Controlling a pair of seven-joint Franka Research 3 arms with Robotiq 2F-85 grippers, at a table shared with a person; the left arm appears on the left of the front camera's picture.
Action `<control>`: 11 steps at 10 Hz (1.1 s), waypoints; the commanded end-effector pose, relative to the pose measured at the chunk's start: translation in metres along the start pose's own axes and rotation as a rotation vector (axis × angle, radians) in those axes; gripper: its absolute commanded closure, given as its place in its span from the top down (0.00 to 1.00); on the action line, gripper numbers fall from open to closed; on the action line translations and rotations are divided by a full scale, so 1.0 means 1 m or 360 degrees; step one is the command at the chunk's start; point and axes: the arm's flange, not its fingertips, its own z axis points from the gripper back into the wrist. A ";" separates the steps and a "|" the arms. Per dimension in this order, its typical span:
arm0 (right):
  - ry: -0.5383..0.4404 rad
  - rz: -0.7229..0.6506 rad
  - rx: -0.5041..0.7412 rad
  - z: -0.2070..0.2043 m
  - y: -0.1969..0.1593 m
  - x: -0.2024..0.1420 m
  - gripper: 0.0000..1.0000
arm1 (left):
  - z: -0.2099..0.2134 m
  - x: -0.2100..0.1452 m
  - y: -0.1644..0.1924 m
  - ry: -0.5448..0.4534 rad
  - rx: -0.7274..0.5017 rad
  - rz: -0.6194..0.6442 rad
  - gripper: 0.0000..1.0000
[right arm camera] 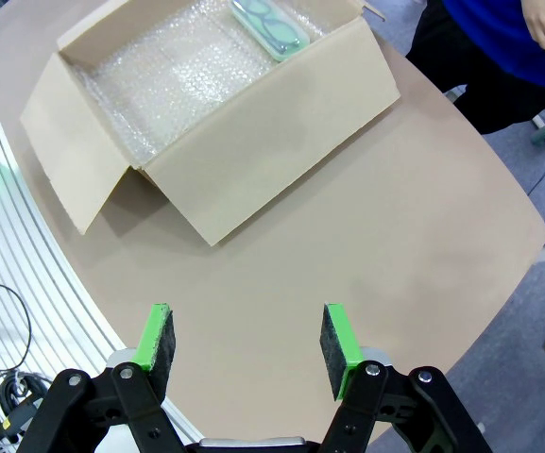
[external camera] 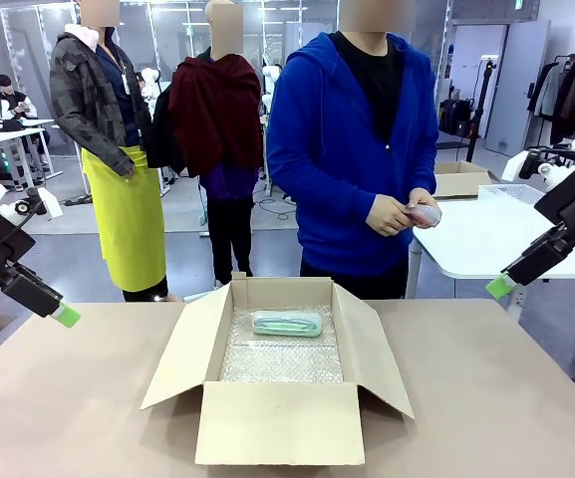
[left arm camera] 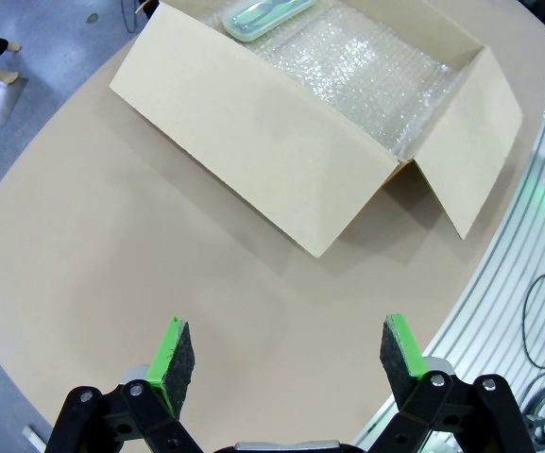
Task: Pack the glasses set securely to prepare it for shipping.
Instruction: Put the Glasses case from the right side of the table into the Package Box.
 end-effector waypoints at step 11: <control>0.0016 0.0001 0.0005 0.002 -0.002 0.002 0.78 | 0.002 -0.001 0.001 -0.0025 -0.0027 -0.0012 1.00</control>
